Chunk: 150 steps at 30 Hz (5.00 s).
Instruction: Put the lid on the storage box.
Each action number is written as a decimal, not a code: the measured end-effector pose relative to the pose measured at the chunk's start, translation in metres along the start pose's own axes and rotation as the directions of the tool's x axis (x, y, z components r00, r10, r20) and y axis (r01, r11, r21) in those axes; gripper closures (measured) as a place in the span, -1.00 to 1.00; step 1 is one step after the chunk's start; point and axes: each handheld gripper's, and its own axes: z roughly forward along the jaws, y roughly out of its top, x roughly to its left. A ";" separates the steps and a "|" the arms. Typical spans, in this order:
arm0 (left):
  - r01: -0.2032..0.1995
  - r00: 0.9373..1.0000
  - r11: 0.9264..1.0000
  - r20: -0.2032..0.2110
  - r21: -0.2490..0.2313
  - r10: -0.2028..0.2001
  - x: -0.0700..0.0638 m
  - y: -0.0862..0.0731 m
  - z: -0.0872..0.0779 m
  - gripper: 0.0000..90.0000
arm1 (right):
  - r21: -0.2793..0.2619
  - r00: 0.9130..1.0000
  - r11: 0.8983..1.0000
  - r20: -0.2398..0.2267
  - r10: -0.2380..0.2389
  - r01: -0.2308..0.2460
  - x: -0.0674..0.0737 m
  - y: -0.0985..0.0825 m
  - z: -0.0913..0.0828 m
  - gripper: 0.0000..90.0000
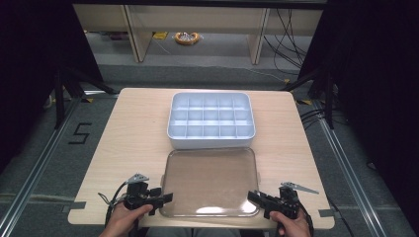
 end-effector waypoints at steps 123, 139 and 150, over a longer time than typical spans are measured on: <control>-0.012 0.990 0.989 -0.144 -0.146 -0.009 0.012 0.223 0.032 0.11 | -0.221 0.958 0.960 0.262 -0.113 0.174 0.015 0.214 0.052 0.46; 0.078 0.986 0.989 -0.134 -0.128 -0.095 0.032 0.231 0.046 0.08 | -0.203 0.957 0.970 0.282 -0.074 0.135 0.005 0.216 0.075 0.45; 0.092 0.983 0.989 -0.150 -0.116 -0.109 0.032 0.231 0.055 0.07 | -0.193 0.958 0.977 0.285 -0.037 0.095 -0.007 0.214 0.084 0.43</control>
